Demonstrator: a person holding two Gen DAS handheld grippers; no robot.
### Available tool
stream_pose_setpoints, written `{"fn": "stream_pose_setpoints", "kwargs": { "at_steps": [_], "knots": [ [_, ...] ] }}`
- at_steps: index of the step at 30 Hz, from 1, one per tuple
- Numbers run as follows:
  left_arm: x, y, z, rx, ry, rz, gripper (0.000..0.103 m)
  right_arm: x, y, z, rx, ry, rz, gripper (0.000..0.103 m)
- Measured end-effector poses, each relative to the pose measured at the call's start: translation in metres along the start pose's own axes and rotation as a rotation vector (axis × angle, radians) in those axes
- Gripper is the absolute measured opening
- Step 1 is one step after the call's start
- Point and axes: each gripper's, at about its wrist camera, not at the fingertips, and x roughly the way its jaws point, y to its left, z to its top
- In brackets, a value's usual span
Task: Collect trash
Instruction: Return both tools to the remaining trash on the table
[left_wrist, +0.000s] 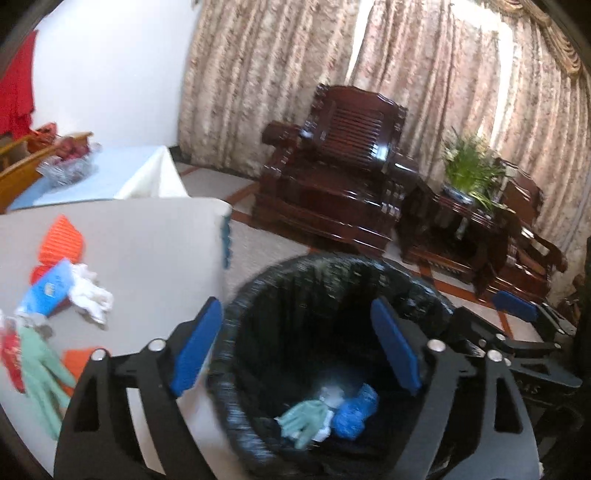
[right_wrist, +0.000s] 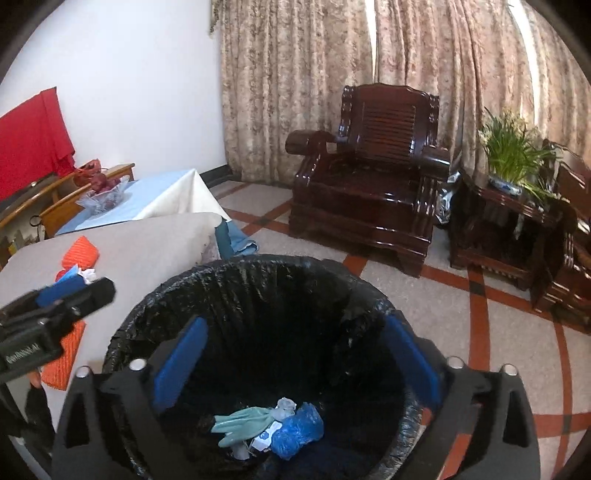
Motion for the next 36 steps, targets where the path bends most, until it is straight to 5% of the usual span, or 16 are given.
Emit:
{"fn": "stream_pose_setpoints", "kwargs": {
  "at_steps": [8, 22, 26, 36],
  "knots": [
    [-0.048, 0.065, 0.007, -0.046, -0.060, 0.174, 0.087, 0.004, 0.049, 0.010, -0.027, -0.022, 0.116, 0.097],
    [-0.125, 0.189, -0.019, -0.135, -0.069, 0.490, 0.087, 0.016, 0.194, 0.002, -0.134, -0.039, 0.364, 0.097],
    [-0.130, 0.208, -0.033, -0.174, -0.051, 0.515, 0.083, 0.022, 0.230, -0.015, -0.180, -0.023, 0.408, 0.095],
    [-0.124, 0.232, -0.063, -0.224, 0.001, 0.517, 0.076, 0.060, 0.260, -0.052, -0.221, 0.112, 0.412, 0.067]
  ]
}}
